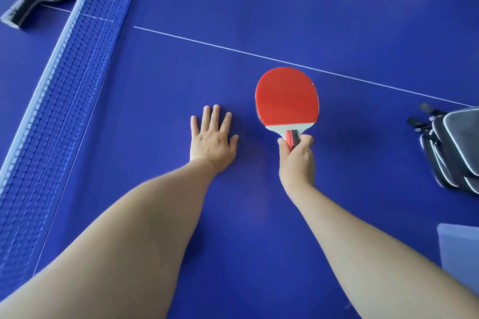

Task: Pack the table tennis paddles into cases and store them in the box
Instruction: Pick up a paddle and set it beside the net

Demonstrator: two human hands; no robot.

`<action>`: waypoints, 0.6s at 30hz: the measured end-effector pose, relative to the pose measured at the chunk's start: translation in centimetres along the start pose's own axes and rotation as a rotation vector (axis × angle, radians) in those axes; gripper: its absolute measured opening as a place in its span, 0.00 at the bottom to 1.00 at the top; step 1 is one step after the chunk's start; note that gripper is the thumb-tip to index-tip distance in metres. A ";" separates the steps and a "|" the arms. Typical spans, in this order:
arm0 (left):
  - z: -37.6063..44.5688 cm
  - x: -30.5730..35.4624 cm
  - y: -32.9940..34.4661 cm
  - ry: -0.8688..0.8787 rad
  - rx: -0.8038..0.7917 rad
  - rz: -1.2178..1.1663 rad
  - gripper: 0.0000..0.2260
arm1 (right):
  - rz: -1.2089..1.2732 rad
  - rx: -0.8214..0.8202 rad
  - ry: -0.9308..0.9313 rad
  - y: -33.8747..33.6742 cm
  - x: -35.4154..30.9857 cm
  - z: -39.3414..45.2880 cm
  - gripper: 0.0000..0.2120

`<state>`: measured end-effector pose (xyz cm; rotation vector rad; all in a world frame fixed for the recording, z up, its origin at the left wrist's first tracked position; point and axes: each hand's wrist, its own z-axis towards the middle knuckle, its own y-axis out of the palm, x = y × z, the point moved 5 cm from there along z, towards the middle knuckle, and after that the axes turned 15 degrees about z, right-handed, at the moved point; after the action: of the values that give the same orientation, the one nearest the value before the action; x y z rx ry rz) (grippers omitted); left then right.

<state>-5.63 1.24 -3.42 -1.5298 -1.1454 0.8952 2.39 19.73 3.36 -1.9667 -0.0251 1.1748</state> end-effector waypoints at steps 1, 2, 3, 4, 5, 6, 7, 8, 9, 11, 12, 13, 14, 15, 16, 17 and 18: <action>-0.3 0.1 -0.1 -0.008 -0.016 0.008 0.28 | -0.001 -0.008 -0.010 -0.4 0.5 -1.0 0.16; -0.9 0.1 -0.3 -0.024 -0.029 0.007 0.27 | 0.001 -0.015 -0.023 -0.9 0.9 -2.0 0.16; -1.7 0.2 -0.5 -0.049 -0.034 -0.010 0.27 | 0.008 -0.022 -0.036 -1.3 1.3 -3.0 0.16; -2.8 0.4 -0.8 -0.078 -0.033 -0.046 0.26 | 0.017 -0.032 -0.045 -1.8 1.6 -4.0 0.16; -4.2 0.7 -1.0 -0.106 -0.026 -0.097 0.26 | 0.025 -0.043 -0.053 -2.1 2.0 -5.2 0.15; -5.8 1.1 -1.2 -0.131 -0.019 -0.162 0.25 | 0.034 -0.056 -0.057 -2.4 2.4 -6.3 0.15; -7.6 1.7 -1.4 -0.157 -0.017 -0.235 0.24 | 0.046 -0.070 -0.060 -2.7 2.8 -7.5 0.14; -9.5 2.3 -1.6 -0.184 -0.019 -0.316 0.24 | 0.064 -0.085 -0.065 -3.0 3.1 -8.8 0.15; -11.6 2.9 -1.8 -0.205 -0.027 -0.401 0.23 | 0.088 -0.100 -0.074 -3.1 3.5 -10.0 0.15; -15.5 4.2 -2.5 -0.233 -0.072 -0.582 0.20 | 0.140 -0.136 -0.086 -3.3 4.3 -12.5 0.16; -17.5 4.9 -2.7 -0.247 -0.124 -0.697 0.18 | 0.158 -0.156 -0.085 -3.3 4.6 -13.9 0.16; -19.5 5.5 -2.8 -0.270 -0.182 -0.829 0.17 | 0.184 -0.182 -0.077 -3.3 5.0 -15.5 0.16; -21.2 6.0 -2.8 -0.312 -0.219 -0.980 0.14 | 0.220 -0.218 -0.061 -3.2 5.4 -17.0 0.15; -22.8 6.1 -2.7 -0.371 -0.220 -1.124 0.12 | 0.265 -0.264 -0.037 -2.9 5.8 -18.7 0.14; -24.2 5.9 -2.5 -0.441 -0.189 -1.239 0.09 | 0.307 -0.313 -0.003 -2.7 6.2 -20.4 0.13; -25.5 5.4 -2.2 -0.518 -0.140 -1.332 0.07 | 0.337 -0.362 0.024 -2.4 6.4 -22.0 0.13; -26.7 4.6 -2.0 -0.592 -0.087 -1.420 0.08 | 0.352 -0.406 0.029 -2.0 6.6 -23.6 0.13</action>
<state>20.03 -1.51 4.93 -0.1741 -2.2111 0.2449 24.33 8.71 5.19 -2.4146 0.1100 1.4537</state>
